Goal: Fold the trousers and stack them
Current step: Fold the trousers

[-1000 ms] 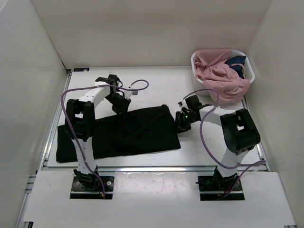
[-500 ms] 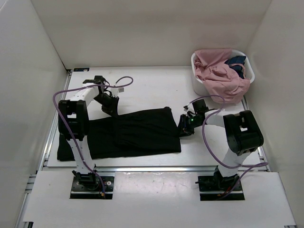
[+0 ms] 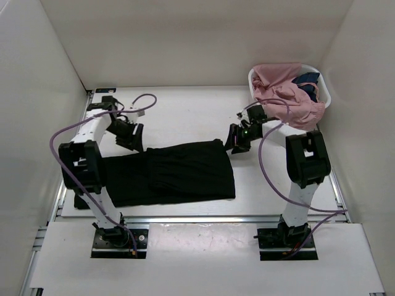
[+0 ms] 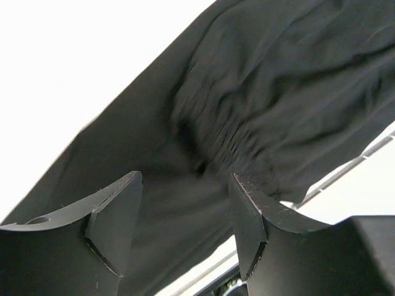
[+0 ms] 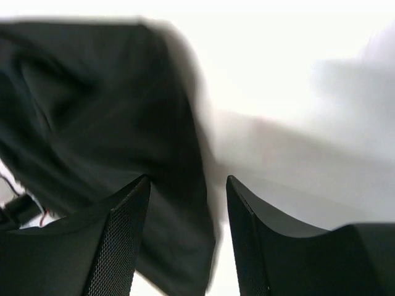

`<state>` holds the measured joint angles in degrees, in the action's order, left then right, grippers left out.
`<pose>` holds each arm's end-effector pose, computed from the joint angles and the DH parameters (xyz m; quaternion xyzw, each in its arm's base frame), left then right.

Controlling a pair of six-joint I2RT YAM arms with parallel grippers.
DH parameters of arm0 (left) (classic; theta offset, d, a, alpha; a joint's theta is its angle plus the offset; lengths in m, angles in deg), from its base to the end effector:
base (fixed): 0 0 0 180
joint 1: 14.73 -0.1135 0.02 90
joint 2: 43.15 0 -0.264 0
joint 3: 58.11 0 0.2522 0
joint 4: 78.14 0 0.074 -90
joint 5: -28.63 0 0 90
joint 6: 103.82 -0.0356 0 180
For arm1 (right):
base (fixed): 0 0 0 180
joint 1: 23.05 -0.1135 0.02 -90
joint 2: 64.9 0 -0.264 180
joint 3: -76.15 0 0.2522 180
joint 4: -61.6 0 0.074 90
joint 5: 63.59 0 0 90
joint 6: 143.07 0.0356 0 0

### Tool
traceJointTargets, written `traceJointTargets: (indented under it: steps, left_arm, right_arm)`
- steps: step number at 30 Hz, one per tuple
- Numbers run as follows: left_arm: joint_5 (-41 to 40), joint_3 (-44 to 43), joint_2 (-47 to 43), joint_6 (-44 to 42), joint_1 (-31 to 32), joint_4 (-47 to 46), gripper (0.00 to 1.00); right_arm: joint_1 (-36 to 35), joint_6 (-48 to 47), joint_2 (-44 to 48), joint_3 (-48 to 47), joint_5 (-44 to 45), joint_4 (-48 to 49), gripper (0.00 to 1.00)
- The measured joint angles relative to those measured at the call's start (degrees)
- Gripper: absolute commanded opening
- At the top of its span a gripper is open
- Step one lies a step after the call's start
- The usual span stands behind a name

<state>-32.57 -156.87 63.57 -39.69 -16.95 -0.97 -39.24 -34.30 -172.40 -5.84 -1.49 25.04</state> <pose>0.3551 -0.0034 0.2266 0.2086 0.9450 -0.2311 0.1002 0.3568 0.1209 0.1635 -0.0370 0.9429 0.2935 0.1531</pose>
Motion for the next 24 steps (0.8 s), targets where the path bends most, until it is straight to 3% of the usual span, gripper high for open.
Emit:
traceJointTargets:
  steps: [3,8,11,12,14,19,24]
  left_arm:
    - [-3.3,3.8,-5.0,0.2,-4.4,-0.1,0.66]
    - [-14.3,18.5,-10.9,0.5,-14.7,-3.5,0.62]
    - [-21.7,26.8,-11.4,0.7,-16.9,-5.6,0.62]
    - [-23.3,28.6,-11.4,0.7,-16.7,-6.1,0.62]
    - [-25.4,30.2,-11.4,0.7,-16.4,-7.3,0.61]
    - [-26.4,25.7,-7.3,0.5,-15.6,-10.4,0.59]
    - [-24.9,16.8,-1.6,0.4,-12.1,-12.3,0.59]
  right_arm:
    - [-0.2,0.0,-4.2,-4.7,0.3,0.3,0.58]
    - [-1.7,0.3,-6.7,-5.9,-0.5,0.0,0.56]
    - [-2.6,1.6,-7.5,-6.2,-0.3,0.3,0.38]
    - [-2.8,2.3,-7.9,-6.2,-0.2,0.5,0.17]
    - [-2.5,4.6,-8.5,-6.2,0.6,1.1,0.00]
    - [1.5,11.8,-9.7,-6.3,1.6,3.2,0.00]
    - [4.4,12.5,-9.5,-7.3,5.4,3.4,0.00]
